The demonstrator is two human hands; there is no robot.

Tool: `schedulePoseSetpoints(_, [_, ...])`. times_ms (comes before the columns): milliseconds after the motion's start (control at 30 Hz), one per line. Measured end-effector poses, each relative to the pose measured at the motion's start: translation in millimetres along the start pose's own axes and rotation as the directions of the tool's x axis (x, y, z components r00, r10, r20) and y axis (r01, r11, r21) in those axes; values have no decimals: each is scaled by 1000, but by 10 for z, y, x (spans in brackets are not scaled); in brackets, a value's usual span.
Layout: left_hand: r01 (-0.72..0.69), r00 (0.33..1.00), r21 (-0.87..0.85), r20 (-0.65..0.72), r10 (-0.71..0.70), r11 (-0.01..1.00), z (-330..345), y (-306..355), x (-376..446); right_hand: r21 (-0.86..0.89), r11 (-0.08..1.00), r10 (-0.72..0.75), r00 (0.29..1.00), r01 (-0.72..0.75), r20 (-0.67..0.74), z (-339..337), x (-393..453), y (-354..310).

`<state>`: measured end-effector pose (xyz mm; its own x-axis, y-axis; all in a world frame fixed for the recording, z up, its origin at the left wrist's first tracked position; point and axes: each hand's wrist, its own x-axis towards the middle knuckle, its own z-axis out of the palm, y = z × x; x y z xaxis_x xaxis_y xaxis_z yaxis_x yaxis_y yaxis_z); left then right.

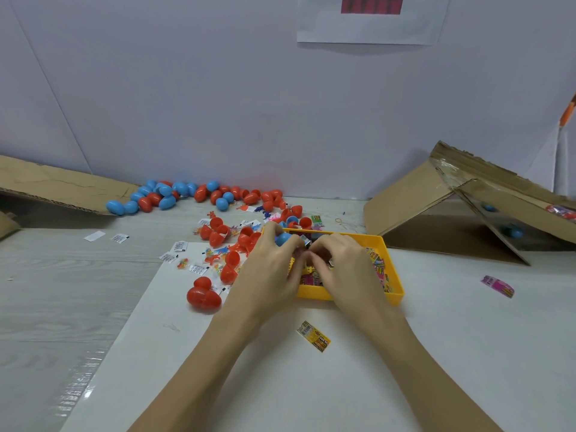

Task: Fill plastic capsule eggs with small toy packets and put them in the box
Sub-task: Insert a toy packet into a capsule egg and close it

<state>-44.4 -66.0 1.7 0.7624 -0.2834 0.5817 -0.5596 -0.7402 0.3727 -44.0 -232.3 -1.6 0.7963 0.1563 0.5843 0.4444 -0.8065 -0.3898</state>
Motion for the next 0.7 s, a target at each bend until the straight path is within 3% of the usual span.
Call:
schedulePoseSetpoints(100, [42,996,-162,-70,-54,986,17,-11,30,183,964,207,976,-191,-70,-25,19,34])
schedulePoseSetpoints(167, [80,991,-324,-73,-109,943,19,17,43,360,875,361,932,-324,-40,-55,28,67])
schedulePoseSetpoints(233, [128,984,-459,-54,-172,879,23,67,52,477,794,425,905,-376,5,-79,40,104])
schedulePoseSetpoints(367, [217,957,-491,-62,-282,844,40,104,54,533,759,418,908,-374,42,-104,41,109])
schedulePoseSetpoints(700, [179,951,-481,-141,-277,858,15,112,57,384,862,360,933,-331,-3,-80,24,94])
